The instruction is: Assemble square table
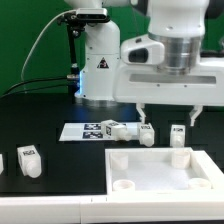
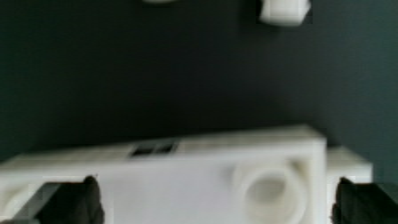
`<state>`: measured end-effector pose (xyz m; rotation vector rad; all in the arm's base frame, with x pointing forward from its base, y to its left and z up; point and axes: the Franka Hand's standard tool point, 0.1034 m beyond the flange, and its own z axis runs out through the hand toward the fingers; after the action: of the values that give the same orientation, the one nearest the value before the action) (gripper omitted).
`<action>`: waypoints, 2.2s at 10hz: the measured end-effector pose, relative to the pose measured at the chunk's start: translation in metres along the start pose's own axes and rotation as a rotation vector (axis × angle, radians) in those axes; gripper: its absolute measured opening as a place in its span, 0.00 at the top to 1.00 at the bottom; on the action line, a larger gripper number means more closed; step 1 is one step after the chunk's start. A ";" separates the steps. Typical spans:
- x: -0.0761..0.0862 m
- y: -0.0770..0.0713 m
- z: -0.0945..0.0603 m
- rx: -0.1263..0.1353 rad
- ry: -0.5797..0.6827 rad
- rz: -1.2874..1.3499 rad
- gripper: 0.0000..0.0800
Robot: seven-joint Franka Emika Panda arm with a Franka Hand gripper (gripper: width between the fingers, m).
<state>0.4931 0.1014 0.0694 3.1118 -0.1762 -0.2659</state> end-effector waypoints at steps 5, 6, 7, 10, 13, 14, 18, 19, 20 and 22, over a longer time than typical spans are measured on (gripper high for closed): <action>-0.029 -0.025 0.020 0.013 0.050 -0.063 0.19; -0.031 -0.025 0.023 0.021 0.052 -0.049 0.19; -0.039 -0.025 0.032 0.037 0.040 -0.017 0.19; -0.044 -0.024 0.038 0.075 0.022 0.032 0.19; -0.053 -0.031 0.049 0.074 0.001 0.062 0.19; -0.060 -0.037 0.057 0.070 -0.015 0.078 0.19; -0.065 -0.041 0.073 0.061 -0.007 0.081 0.19; -0.065 -0.041 0.073 0.061 -0.007 0.081 0.36; -0.065 -0.041 0.073 0.061 -0.007 0.081 0.36; -0.065 -0.041 0.072 0.061 -0.006 0.056 0.64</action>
Offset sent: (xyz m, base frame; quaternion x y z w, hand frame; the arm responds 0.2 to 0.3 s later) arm 0.0000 0.0000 0.0000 0.0000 0.0000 0.0000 1.0000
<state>0.4219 0.1496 0.0080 3.1605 -0.2762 -0.2732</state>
